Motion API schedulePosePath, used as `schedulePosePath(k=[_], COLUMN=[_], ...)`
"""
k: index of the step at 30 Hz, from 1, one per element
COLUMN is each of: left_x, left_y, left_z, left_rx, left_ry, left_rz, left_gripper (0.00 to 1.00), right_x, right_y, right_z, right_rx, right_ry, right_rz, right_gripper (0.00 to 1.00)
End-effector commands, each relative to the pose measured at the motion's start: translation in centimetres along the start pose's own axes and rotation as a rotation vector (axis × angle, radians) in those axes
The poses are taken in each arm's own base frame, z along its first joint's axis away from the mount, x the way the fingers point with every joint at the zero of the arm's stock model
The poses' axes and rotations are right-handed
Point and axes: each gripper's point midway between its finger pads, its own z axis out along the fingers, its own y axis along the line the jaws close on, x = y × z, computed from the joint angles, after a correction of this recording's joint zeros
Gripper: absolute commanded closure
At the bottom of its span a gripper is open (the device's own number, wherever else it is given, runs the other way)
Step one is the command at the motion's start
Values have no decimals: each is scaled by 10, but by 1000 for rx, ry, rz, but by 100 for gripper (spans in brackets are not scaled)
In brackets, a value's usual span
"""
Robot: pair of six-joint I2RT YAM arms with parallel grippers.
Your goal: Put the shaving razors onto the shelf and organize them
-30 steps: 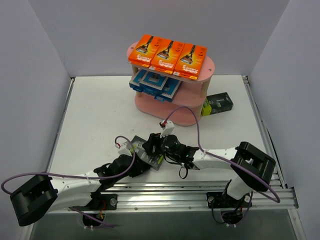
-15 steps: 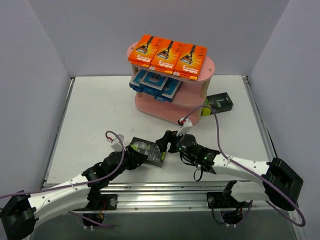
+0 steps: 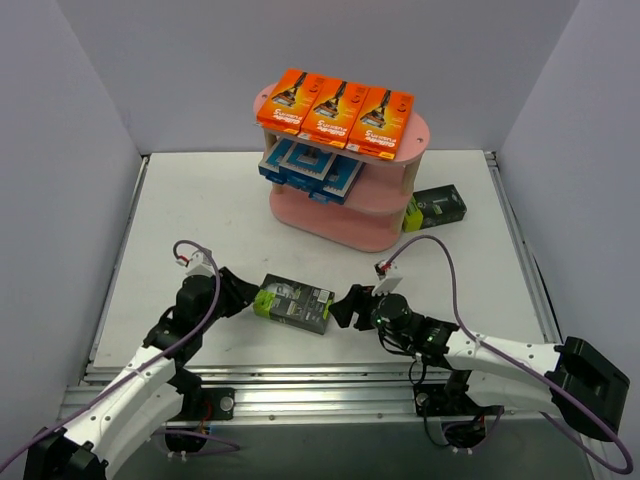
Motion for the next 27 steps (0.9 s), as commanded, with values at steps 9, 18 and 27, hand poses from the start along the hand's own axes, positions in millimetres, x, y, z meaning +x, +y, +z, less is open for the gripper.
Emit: schedulePosePath(k=[9,18,27], left_x=[-20,-20,-10], left_y=[5,21,32], left_z=[16,28,40], left_rx=[35,3,-16], left_ry=[-1,-5,44], left_rz=[-6,-54,-100], left_gripper=[52,52,53], right_x=[7,13,16], right_y=[10,16,27], right_z=[3,17,35], right_rx=[-64,-85,-105], right_ry=[-9,6,27], right_rz=[74,89,77], right_gripper=[36,36,36])
